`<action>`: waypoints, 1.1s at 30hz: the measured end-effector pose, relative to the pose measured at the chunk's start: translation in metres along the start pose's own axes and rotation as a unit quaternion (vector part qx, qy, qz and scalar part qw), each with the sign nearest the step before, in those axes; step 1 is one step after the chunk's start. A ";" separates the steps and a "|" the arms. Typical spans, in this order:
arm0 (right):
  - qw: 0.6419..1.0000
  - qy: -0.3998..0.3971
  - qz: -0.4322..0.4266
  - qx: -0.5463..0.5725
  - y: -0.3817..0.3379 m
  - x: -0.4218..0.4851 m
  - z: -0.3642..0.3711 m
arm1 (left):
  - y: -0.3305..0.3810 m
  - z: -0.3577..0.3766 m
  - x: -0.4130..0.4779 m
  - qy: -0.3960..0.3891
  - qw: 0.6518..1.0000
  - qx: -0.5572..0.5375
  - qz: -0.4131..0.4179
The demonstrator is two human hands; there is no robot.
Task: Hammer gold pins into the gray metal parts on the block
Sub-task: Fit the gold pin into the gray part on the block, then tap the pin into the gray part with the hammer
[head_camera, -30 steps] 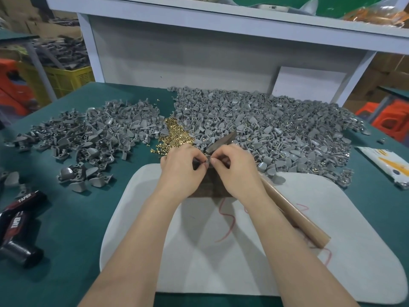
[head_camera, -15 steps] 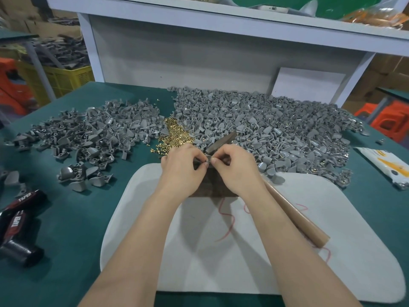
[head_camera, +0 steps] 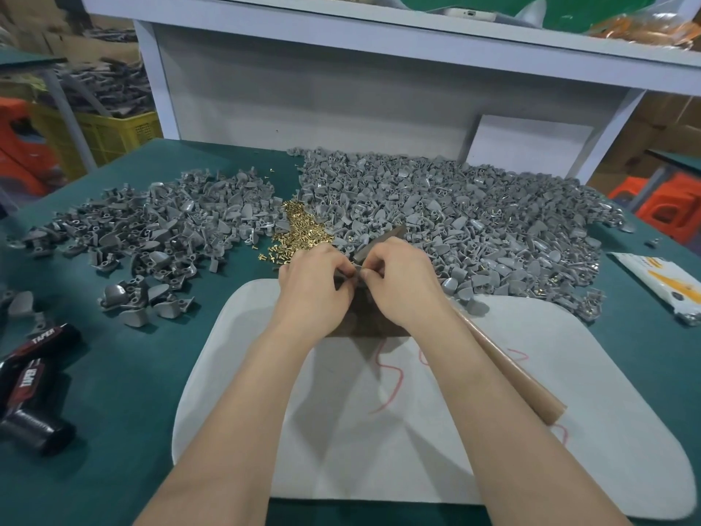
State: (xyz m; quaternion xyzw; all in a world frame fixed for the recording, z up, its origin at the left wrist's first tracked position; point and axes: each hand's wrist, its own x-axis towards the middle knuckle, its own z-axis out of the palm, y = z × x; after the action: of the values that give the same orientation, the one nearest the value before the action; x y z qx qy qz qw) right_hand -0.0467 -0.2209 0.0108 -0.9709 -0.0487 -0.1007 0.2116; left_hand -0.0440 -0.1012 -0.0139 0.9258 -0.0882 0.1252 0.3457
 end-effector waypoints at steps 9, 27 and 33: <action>1.000 -0.017 -0.015 0.006 0.005 0.005 -0.003 | -0.001 0.000 0.000 0.002 1.000 0.008 0.004; 0.993 0.025 0.088 0.069 0.060 -0.024 -0.039 | -0.005 0.002 0.001 0.035 0.998 0.019 -0.056; 0.981 0.178 -0.020 0.081 0.042 -0.056 -0.047 | -0.004 0.004 0.000 0.048 0.997 0.004 -0.059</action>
State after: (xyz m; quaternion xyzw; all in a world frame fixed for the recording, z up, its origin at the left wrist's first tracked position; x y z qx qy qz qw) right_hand -0.1033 -0.2810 0.0236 -0.9161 -0.0373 -0.2717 0.2924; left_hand -0.0424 -0.1008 -0.0190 0.9239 -0.0161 0.1488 0.3523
